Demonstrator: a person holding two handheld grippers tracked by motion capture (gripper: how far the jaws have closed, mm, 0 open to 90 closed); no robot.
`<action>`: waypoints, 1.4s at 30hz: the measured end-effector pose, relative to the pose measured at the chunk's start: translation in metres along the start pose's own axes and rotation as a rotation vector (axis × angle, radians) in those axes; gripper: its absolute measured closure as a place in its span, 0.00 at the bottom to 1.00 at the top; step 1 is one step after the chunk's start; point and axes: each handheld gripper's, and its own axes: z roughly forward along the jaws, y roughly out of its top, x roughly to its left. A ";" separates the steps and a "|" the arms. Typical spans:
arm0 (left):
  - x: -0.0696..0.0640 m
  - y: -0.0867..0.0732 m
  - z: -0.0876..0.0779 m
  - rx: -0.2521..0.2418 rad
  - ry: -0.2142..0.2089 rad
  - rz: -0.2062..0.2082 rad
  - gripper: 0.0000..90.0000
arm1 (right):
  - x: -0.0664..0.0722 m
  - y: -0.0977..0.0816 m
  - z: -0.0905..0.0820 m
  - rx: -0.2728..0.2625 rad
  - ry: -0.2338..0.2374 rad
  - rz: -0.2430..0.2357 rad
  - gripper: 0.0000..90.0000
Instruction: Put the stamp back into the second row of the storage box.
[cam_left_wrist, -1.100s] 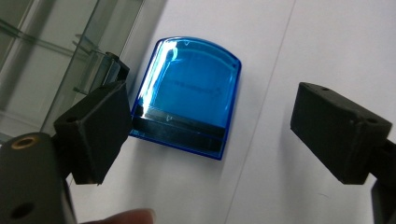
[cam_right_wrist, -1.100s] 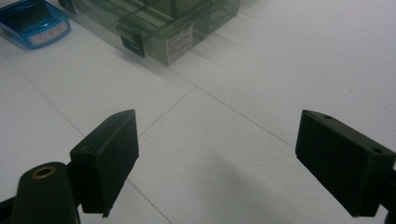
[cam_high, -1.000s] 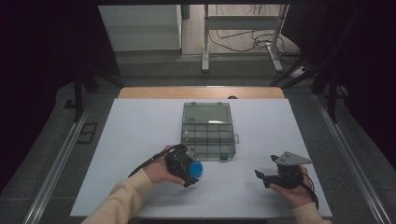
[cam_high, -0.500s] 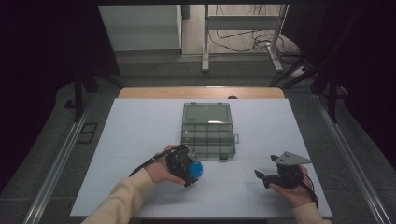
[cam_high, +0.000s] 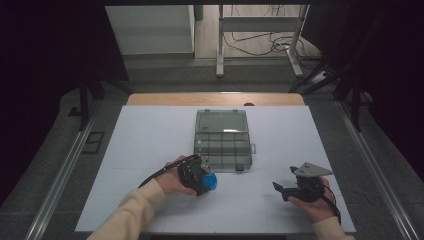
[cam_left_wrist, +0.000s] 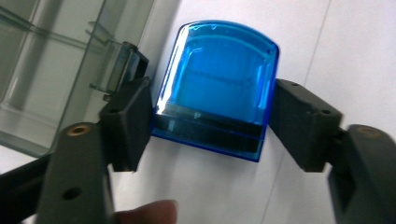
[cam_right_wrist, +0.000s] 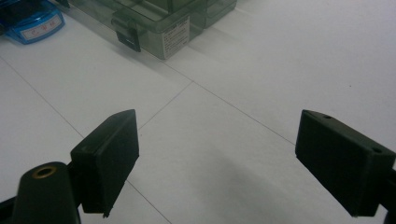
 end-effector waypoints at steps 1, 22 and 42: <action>0.000 0.000 0.000 -0.003 -0.004 -0.001 0.41 | 0.000 0.000 0.000 0.003 -0.002 0.000 0.15; 0.000 -0.004 -0.020 -0.074 -0.005 0.016 0.45 | -0.001 -0.001 0.000 0.003 -0.011 0.009 0.16; -0.003 -0.013 -0.074 -0.222 0.029 -0.014 0.45 | -0.001 -0.001 0.000 0.002 -0.013 0.007 0.16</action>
